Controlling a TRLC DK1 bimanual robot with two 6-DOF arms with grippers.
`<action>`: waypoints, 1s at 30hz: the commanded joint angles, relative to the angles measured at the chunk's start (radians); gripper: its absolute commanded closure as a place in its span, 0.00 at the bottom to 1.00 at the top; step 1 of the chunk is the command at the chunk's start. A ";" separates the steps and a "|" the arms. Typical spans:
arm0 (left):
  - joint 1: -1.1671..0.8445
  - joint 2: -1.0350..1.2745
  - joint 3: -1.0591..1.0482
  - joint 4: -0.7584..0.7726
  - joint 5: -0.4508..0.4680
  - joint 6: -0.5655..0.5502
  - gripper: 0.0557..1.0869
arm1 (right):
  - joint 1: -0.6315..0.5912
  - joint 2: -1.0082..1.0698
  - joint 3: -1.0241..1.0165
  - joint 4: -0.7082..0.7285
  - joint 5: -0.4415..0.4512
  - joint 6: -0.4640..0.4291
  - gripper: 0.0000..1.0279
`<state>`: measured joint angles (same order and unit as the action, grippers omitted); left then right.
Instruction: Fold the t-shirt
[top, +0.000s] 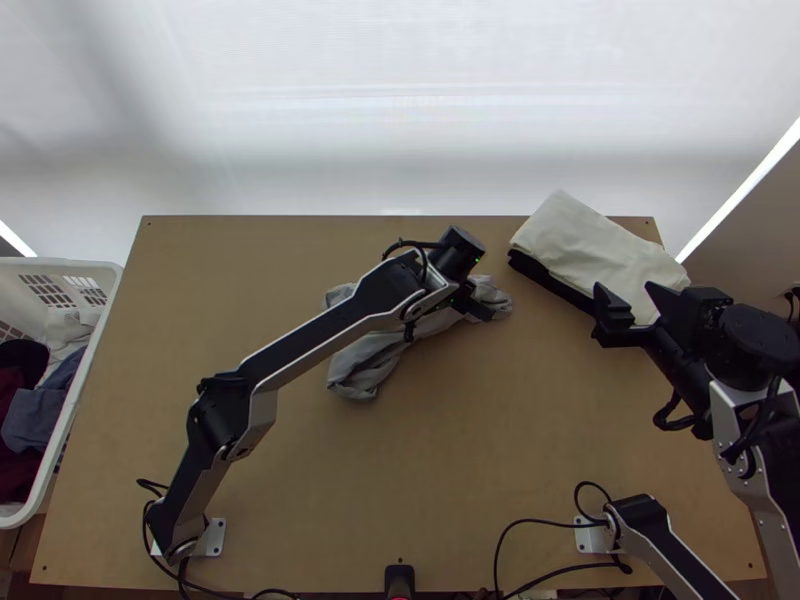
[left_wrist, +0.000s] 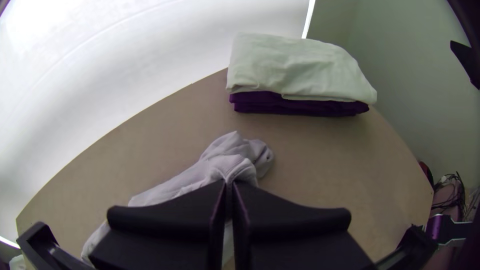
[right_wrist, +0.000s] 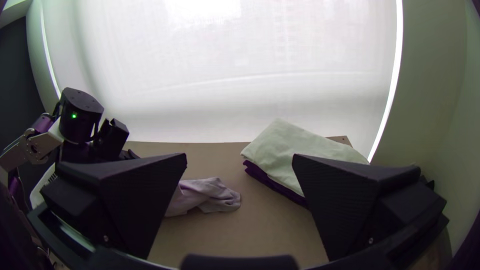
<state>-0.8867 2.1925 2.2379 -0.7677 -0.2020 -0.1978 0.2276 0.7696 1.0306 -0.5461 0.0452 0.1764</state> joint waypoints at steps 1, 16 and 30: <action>-0.012 0.018 -0.020 0.033 0.019 -0.075 0.96 | -0.004 -0.016 -0.030 0.023 0.005 0.020 0.03; 0.074 0.004 0.000 0.242 0.006 -0.088 0.04 | 0.018 -0.061 -0.102 0.067 0.004 0.034 0.03; 0.207 -0.094 -0.100 -0.248 0.116 0.136 0.04 | 0.038 -0.072 -0.159 0.115 0.004 0.063 0.03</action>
<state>-0.6960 2.1384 2.2024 -0.9871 -0.0902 -0.1135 0.2550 0.7067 0.8894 -0.4530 0.0448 0.2138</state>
